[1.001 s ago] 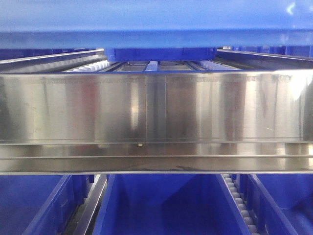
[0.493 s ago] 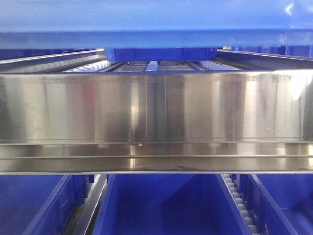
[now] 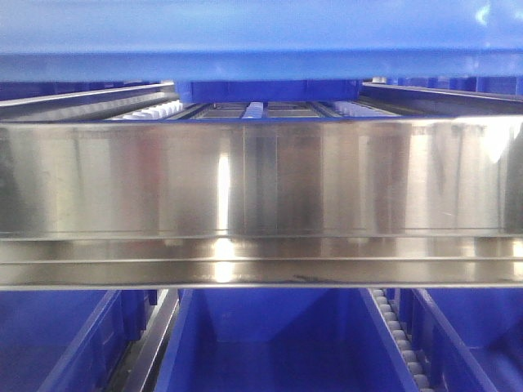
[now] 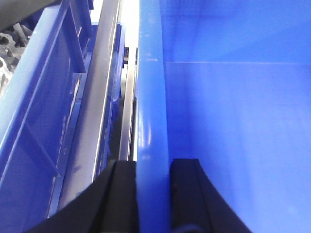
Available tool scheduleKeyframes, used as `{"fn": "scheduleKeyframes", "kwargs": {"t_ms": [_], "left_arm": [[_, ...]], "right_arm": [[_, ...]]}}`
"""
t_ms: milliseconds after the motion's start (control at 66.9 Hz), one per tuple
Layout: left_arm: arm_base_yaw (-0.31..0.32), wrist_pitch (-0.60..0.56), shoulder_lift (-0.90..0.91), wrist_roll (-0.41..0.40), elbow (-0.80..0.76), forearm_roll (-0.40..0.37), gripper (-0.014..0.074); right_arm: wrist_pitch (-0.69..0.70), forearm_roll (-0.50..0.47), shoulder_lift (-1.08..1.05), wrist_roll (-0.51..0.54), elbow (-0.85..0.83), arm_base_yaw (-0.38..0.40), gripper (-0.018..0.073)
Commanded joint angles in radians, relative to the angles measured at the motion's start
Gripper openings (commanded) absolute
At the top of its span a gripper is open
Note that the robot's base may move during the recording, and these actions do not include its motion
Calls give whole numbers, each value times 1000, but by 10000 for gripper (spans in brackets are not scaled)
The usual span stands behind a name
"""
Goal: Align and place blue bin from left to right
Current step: 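Back away from the rack carrying the bin in both grippers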
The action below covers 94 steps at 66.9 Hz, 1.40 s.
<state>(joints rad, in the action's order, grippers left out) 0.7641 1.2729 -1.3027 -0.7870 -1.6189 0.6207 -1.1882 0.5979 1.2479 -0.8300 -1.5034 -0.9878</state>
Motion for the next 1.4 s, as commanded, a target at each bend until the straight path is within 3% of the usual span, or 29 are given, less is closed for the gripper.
{"fn": "scheduleKeyframes", "kwargs": {"t_ms": [0, 867, 1390], "left_arm": [[16, -114, 8, -11, -10, -7, -111], [16, -114, 8, -11, -10, -7, -111], [16, -114, 8, -11, -10, 39, -111]], "right_arm": [[119, 18, -14, 2, -9, -11, -70], [123, 18, -14, 2, -9, -11, -70], [123, 18, -14, 2, -9, -11, -70]]}}
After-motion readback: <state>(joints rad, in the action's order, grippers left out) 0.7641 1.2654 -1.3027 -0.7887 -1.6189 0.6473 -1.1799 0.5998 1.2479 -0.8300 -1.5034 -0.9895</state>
